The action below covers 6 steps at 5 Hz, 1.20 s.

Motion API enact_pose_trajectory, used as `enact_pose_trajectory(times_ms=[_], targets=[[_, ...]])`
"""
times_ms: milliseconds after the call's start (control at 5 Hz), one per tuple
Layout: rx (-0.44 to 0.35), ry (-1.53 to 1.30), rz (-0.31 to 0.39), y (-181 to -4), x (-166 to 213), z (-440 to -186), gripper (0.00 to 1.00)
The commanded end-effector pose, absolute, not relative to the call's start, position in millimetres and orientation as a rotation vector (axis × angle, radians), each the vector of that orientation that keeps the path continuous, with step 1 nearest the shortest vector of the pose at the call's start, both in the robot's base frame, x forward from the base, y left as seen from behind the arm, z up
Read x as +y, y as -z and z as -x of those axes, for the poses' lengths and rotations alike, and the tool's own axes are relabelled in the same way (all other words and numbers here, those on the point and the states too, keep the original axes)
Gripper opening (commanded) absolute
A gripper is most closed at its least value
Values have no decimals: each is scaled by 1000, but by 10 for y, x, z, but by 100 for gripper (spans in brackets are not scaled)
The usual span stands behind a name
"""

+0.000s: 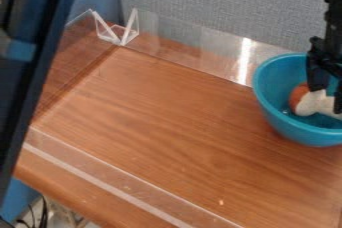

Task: Put the mushroom in the blue bowl

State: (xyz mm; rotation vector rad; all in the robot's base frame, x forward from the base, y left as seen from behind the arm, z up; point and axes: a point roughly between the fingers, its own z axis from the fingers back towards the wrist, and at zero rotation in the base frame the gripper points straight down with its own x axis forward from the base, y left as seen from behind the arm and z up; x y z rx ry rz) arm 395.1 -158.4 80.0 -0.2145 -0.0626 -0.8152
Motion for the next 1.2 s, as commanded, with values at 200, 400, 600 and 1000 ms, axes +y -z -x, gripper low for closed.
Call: enact_pose_trajectory(times_ms=[200,400,600,1000], targets=[[-191,815,185,-1604,-1398,-3926,100],[-162,793,176,-1751,-1248,-3754,100],[-144,752,165,-1727,-1006,-3630,100],[-130,704,127,-1766,-670,-3429,100]])
